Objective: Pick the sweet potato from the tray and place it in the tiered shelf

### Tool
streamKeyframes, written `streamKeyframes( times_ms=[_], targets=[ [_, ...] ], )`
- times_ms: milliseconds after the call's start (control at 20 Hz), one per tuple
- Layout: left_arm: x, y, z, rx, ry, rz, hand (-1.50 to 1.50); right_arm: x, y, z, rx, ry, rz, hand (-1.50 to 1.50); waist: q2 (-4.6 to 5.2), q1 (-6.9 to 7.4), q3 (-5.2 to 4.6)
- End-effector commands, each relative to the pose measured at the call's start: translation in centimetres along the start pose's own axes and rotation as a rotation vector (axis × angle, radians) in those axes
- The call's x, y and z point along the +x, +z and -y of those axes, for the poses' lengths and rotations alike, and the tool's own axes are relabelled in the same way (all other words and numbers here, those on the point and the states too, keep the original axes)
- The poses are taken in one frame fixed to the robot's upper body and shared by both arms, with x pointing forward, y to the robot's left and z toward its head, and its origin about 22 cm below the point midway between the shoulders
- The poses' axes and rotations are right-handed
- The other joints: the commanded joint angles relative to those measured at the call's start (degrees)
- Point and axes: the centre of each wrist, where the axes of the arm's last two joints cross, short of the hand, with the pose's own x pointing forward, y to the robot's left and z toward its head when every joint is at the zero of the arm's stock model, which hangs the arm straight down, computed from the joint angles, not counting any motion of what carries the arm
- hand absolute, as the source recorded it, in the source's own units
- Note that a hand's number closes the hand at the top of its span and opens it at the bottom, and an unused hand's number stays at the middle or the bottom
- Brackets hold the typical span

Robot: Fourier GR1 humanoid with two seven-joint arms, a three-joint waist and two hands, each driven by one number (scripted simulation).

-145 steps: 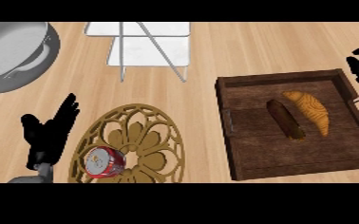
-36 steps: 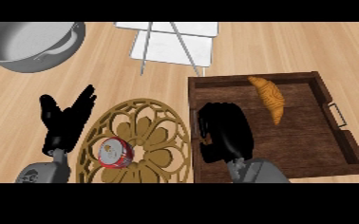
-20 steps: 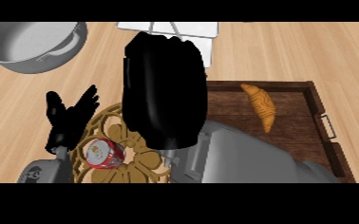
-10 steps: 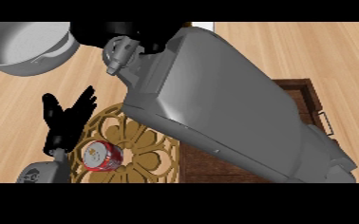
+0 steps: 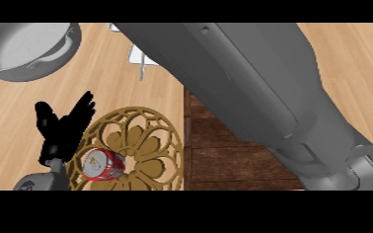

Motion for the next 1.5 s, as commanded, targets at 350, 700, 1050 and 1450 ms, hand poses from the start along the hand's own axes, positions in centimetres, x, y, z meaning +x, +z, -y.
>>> streamKeyframes(
  times_ms=[350,700,1050,1450],
  targets=[
    [-1.5,-0.6,-0.7,-0.005,0.009,-0.044,0.00,-1.4,-4.1,-2.6,0.046,0.071,-0.062,1.50,0.69,0.00,-0.31],
    [-1.7,-0.8,0.7,-0.012,0.005,-0.041,0.00,-3.4,-6.1,-3.1,0.012,0.083,-0.050,1.50,0.74,0.08,-0.29],
    [0.7,-1.0,0.7,-0.020,0.000,-0.039,0.00,-6.6,-7.9,-4.0,-0.006,0.065,-0.016,1.50,0.95,0.54,-0.24],
    [-1.7,0.1,1.3,-0.026,-0.006,-0.043,0.00,-7.3,-8.0,-4.9,0.039,0.053,0.006,1.50,0.60,0.08,-0.22]
  ],
)
